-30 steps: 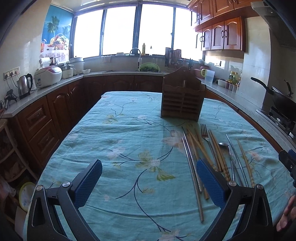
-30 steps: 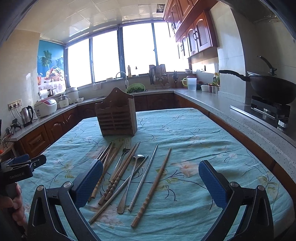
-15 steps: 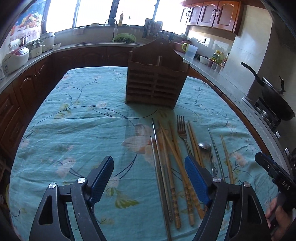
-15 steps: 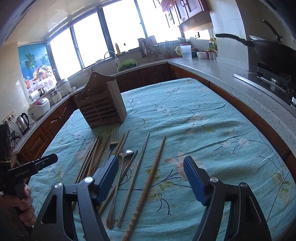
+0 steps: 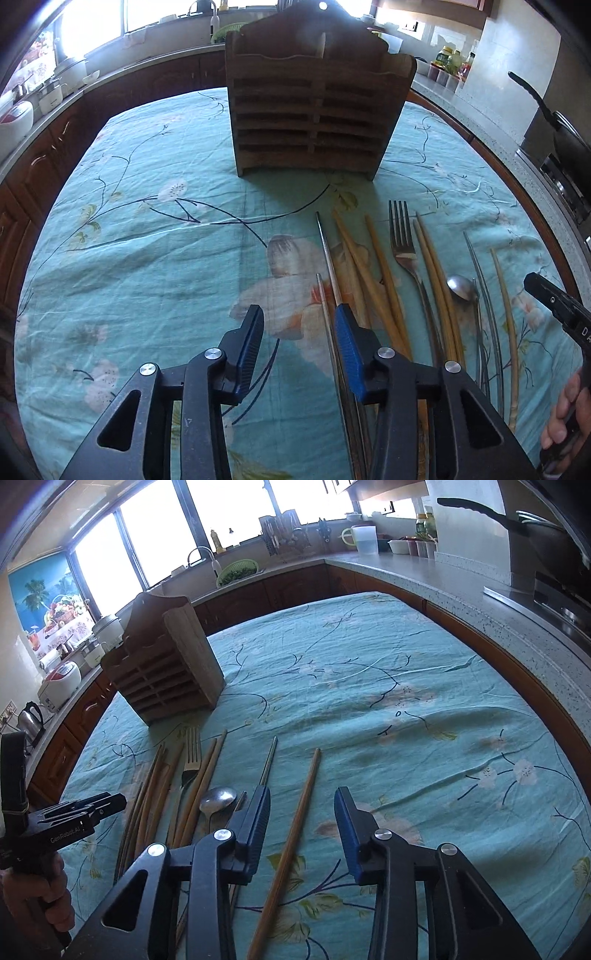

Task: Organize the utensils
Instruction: 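Grasp a silver metal chopstick with the left gripper while the right gripper grasps a wooden chopstick, then lift both held chopsticks and carry them over the wooden utensil holder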

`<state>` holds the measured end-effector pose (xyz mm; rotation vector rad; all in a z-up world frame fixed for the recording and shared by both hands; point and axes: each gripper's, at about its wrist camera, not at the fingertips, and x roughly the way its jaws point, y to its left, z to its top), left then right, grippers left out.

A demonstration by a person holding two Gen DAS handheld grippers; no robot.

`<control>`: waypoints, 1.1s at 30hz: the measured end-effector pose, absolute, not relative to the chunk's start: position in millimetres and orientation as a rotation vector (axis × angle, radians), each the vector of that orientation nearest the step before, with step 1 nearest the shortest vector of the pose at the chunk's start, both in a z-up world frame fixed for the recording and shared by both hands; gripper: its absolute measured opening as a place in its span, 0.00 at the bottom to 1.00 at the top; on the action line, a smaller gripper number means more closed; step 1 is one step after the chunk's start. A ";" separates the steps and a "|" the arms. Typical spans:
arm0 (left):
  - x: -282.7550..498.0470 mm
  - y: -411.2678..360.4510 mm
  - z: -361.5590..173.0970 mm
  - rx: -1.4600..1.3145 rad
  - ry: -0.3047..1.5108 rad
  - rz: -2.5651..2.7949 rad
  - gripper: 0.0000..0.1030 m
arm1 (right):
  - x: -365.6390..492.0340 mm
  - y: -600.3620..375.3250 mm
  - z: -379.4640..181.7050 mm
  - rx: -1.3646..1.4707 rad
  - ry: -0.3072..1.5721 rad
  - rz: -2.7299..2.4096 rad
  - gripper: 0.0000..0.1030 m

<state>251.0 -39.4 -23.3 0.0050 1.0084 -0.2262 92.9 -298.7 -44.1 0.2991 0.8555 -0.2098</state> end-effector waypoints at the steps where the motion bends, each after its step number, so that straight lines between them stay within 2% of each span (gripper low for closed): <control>1: 255.0 -41.2 -26.9 0.011 1.016 -0.228 0.37 | 96.9 -299.5 -46.9 0.297 0.866 -0.213 0.33; 5: 265.8 -47.6 -35.2 0.051 1.026 -0.225 0.31 | 111.4 -302.4 -59.2 0.281 0.917 -0.228 0.25; 9: 269.3 -59.6 -38.2 0.118 1.014 -0.228 0.20 | 123.5 -300.8 -68.5 0.242 0.940 -0.239 0.21; 10: 269.3 -62.5 -39.0 0.129 1.009 -0.237 0.13 | 126.6 -299.3 -68.6 0.224 0.941 -0.241 0.20; 12: 267.7 -66.1 -39.7 0.142 1.000 -0.257 0.06 | 131.6 -296.1 -70.9 0.190 0.939 -0.250 0.13; 16: 265.1 -68.6 -42.4 0.151 0.980 -0.276 0.03 | 136.6 -293.7 -71.0 0.148 0.948 -0.258 0.09; 22: 259.9 -51.1 -32.2 0.043 0.984 -0.324 0.02 | 132.0 -296.6 -60.0 0.240 0.926 -0.196 0.05; 33: 210.2 13.5 53.1 -0.114 0.820 -0.384 0.02 | 105.4 -275.4 16.7 0.266 0.756 -0.098 0.05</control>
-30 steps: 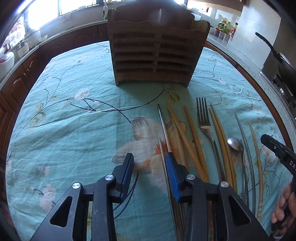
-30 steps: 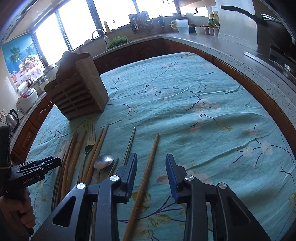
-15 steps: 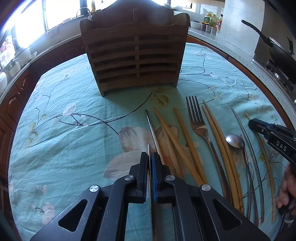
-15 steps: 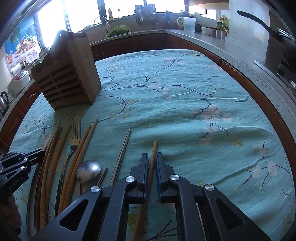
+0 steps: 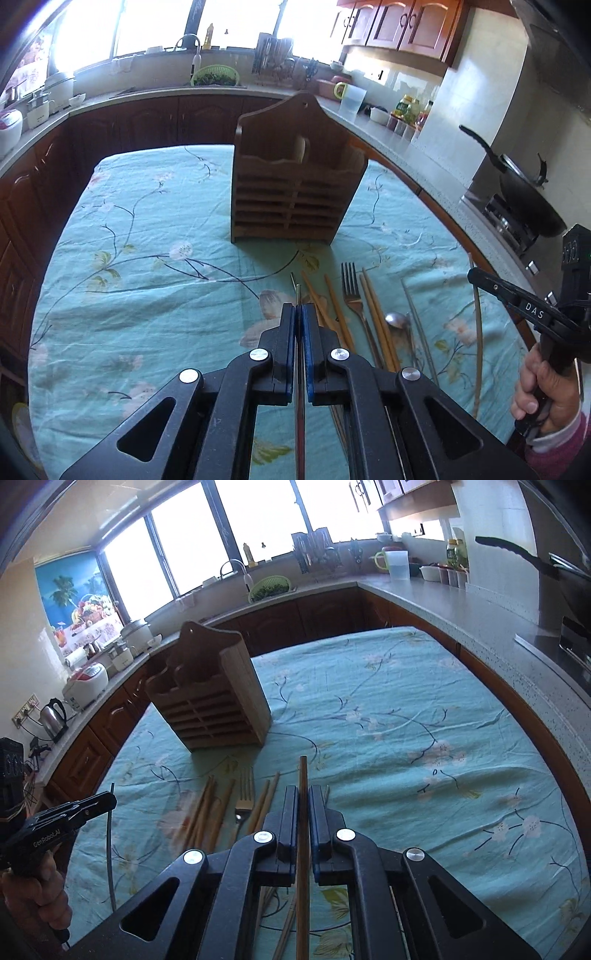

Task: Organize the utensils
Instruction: 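Lift both held chopsticks and carry them over the wooden utensil holder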

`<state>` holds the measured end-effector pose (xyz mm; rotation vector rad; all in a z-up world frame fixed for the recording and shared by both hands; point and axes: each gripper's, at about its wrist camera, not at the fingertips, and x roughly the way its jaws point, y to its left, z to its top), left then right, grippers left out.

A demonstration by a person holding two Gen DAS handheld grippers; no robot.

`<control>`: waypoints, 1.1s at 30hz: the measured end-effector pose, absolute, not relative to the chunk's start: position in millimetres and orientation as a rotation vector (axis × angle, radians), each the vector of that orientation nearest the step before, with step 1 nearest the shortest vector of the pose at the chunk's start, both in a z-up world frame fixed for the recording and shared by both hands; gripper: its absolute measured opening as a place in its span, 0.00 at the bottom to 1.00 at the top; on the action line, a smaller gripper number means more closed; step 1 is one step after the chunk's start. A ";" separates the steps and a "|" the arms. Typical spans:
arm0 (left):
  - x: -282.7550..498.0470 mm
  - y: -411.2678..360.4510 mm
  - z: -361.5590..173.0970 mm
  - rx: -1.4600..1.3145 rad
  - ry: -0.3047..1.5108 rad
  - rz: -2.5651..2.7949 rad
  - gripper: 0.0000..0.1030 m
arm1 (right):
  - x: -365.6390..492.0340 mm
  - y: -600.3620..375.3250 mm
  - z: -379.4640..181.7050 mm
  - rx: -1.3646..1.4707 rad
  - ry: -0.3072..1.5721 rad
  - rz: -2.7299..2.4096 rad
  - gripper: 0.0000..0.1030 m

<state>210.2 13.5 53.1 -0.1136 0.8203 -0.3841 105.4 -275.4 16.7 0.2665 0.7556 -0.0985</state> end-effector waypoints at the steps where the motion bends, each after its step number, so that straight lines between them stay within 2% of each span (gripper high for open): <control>1: 205.7 18.0 59.9 -0.127 0.803 -0.387 0.02 | 103.5 -273.4 25.0 0.264 0.738 -0.093 0.05; 9: 152.9 60.1 113.5 -0.167 0.661 -0.410 0.02 | 89.4 -260.6 91.3 0.247 0.573 -0.042 0.05; 14: 135.7 75.2 128.7 -0.171 0.598 -0.410 0.02 | 94.8 -252.9 117.5 0.228 0.501 -0.022 0.05; 33: 169.3 76.8 133.8 -0.226 0.493 -0.376 0.02 | 147.8 -241.6 133.6 0.254 0.407 0.022 0.05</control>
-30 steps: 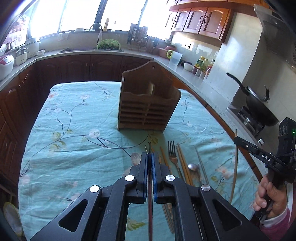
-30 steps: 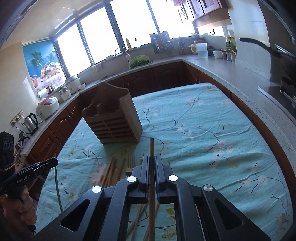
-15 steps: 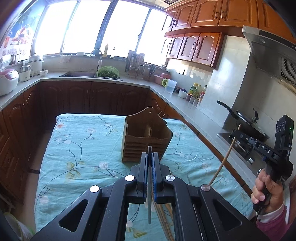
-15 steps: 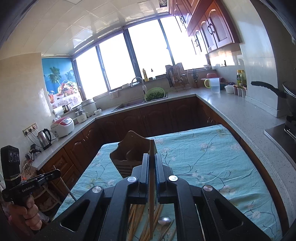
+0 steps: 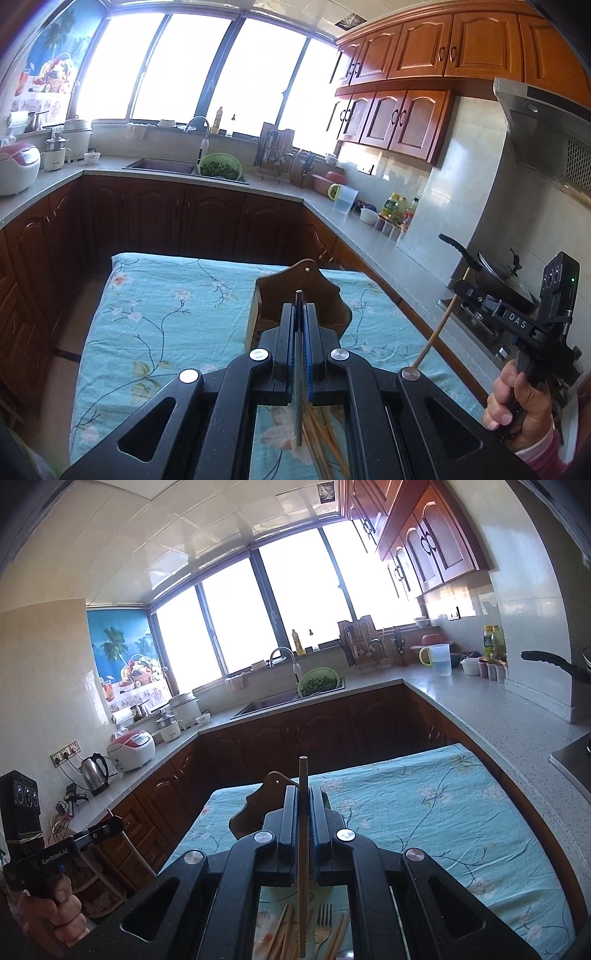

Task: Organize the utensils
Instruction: 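Lift both held chopsticks and carry them over the wooden utensil holder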

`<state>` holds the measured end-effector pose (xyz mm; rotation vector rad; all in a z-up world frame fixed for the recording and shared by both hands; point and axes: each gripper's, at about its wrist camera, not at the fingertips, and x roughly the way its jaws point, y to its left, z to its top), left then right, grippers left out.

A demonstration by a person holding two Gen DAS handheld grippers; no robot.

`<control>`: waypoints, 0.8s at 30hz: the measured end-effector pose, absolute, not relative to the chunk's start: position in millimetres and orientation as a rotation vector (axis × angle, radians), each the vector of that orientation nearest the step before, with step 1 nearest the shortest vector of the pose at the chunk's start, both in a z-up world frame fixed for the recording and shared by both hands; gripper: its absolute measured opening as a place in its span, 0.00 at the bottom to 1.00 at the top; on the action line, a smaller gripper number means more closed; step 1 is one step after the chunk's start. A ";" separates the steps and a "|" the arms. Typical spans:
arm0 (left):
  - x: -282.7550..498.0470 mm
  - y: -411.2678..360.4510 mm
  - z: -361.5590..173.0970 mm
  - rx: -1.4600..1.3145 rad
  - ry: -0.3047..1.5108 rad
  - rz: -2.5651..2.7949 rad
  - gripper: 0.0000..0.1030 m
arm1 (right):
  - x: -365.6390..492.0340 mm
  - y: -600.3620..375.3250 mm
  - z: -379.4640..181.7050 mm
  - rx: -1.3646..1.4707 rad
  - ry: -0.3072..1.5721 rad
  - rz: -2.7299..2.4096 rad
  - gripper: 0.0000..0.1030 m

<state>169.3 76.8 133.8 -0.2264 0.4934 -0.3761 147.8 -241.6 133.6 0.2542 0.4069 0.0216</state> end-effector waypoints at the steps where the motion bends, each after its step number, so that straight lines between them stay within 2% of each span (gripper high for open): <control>1: 172.0 76.5 135.2 -0.228 0.484 -0.375 0.02 | 151.3 -241.7 135.4 0.256 0.400 0.022 0.05; 18: 235.5 69.1 147.9 -0.282 0.322 -0.301 0.02 | 225.1 -261.1 173.0 0.309 0.237 0.015 0.05; 24: 279.3 58.3 118.9 -0.317 0.296 -0.258 0.02 | 258.1 -266.6 154.0 0.315 0.225 -0.014 0.05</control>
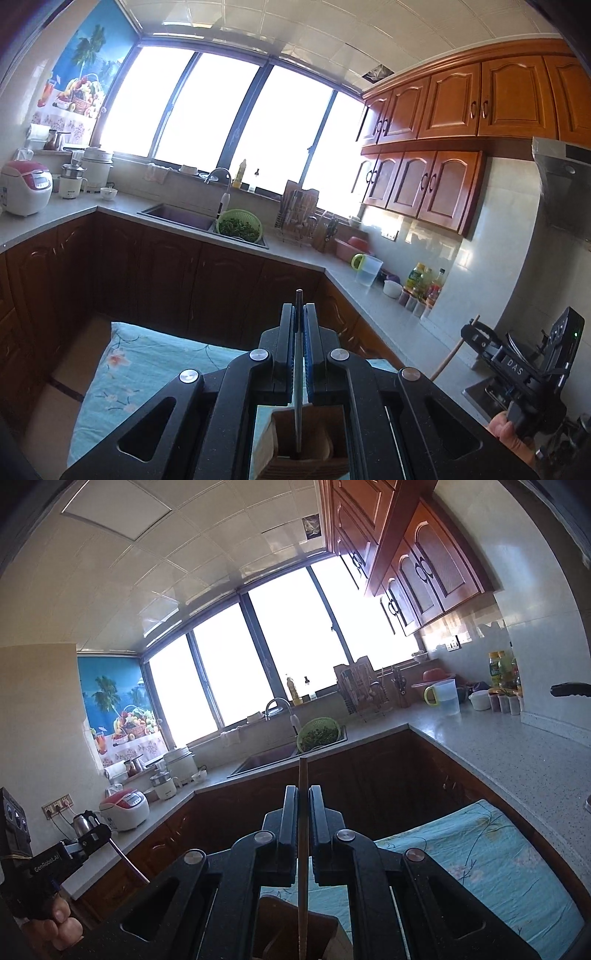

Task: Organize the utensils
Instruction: 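Lift both held chopsticks and carry them over the wooden utensil holder, then open both grippers to drop the chopsticks into the holder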

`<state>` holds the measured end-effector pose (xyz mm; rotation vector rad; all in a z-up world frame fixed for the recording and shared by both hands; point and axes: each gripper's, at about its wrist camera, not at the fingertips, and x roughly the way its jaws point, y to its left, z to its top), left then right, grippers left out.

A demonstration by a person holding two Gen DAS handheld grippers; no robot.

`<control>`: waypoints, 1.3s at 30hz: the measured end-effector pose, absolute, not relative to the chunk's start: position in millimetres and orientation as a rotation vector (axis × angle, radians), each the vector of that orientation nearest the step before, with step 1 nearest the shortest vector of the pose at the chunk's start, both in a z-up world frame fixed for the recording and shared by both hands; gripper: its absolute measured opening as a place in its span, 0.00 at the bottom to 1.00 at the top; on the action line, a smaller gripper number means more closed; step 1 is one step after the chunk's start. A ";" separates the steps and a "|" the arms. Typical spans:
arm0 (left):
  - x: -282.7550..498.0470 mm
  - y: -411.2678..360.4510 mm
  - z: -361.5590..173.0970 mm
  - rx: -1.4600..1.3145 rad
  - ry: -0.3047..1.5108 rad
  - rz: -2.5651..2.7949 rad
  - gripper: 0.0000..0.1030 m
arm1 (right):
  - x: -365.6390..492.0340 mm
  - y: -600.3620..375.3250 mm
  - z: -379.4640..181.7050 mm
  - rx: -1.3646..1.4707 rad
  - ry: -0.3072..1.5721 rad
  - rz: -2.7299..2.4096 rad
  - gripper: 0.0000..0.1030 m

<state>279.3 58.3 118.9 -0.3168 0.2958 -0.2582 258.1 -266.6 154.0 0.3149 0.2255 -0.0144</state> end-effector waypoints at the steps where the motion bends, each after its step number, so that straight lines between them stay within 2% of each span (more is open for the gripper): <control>1: 287.3 56.3 110.2 -0.328 0.300 -0.252 0.02 | 262.9 -267.1 147.3 0.317 0.229 -0.017 0.05; 9: 333.8 25.2 45.1 -0.349 0.348 -0.194 0.02 | 280.6 -265.9 92.0 0.348 0.253 -0.028 0.05; 15: 352.0 0.9 25.4 -0.309 0.393 -0.196 0.02 | 285.0 -265.7 68.2 0.351 0.272 -0.042 0.05; 29: 365.8 8.0 38.4 -0.297 0.437 -0.190 0.04 | 292.4 -275.2 58.5 0.361 0.344 -0.054 0.06; 32: 359.3 12.5 35.5 -0.298 0.456 -0.185 0.04 | 294.2 -273.9 59.2 0.363 0.357 -0.052 0.11; 33: 359.3 13.3 36.8 -0.302 0.464 -0.188 0.04 | 294.2 -274.5 59.3 0.367 0.361 -0.051 0.16; 34: 357.1 14.0 38.0 -0.304 0.469 -0.189 0.10 | 293.7 -275.1 59.7 0.373 0.366 -0.051 0.24; 35: 353.3 15.0 38.4 -0.308 0.470 -0.194 0.16 | 292.1 -276.8 59.4 0.383 0.369 -0.046 0.50; 36: 349.4 16.7 40.1 -0.312 0.463 -0.190 0.32 | 289.2 -279.0 60.3 0.397 0.362 -0.039 0.73; 37: 344.6 18.4 43.1 -0.314 0.450 -0.180 0.48 | 284.3 -281.6 61.8 0.413 0.345 -0.034 0.77; 39: 333.8 22.2 48.1 -0.316 0.428 -0.163 0.55 | 273.0 -284.7 66.7 0.430 0.316 -0.032 0.77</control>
